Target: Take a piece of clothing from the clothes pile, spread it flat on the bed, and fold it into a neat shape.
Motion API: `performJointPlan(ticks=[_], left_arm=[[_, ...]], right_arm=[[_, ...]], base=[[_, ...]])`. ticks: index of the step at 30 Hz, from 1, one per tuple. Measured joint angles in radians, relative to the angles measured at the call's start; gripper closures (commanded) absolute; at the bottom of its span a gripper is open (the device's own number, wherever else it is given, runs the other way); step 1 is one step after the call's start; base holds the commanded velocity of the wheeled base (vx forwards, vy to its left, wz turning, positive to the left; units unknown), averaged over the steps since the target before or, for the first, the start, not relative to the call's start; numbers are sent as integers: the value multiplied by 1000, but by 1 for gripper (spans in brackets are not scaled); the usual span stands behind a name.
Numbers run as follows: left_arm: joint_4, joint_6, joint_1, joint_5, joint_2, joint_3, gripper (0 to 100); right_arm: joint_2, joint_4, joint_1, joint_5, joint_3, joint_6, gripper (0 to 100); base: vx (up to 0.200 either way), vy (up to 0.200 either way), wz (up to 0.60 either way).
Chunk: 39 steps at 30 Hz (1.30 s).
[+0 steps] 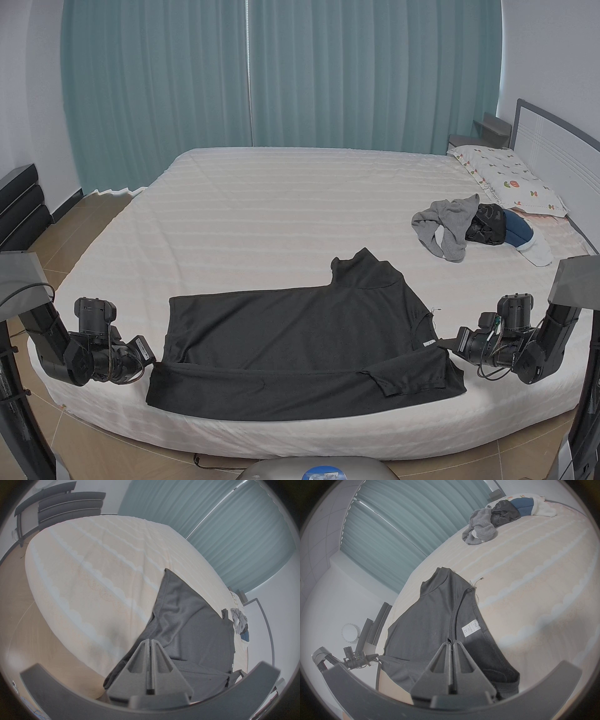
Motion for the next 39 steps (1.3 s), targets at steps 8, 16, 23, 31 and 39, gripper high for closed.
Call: performJointPlan(ticks=[8, 16, 23, 31, 39], left_arm=[[-1, -3, 3, 13, 28, -7, 100], [-4, -3, 3, 14, 61, -20, 100], [-3, -21, 0, 13, 76, -27, 0], [-23, -56, 9, 2, 71, -33, 0], [-137, -176, 28, 1, 42, -23, 0]], right_arm=[[22, -6, 0, 4, -15, 0, 100], [51, -10, 9, -2, -29, 0, 100], [66, -16, 11, 1, -34, 0, 0], [44, -19, 8, -4, -30, 59, 0], [14, -73, -1, -3, -32, 202, 0]], base=[[0, 0, 0], [0, 0, 0], [0, 0, 0], [0, 0, 0], [0, 0, 0]])
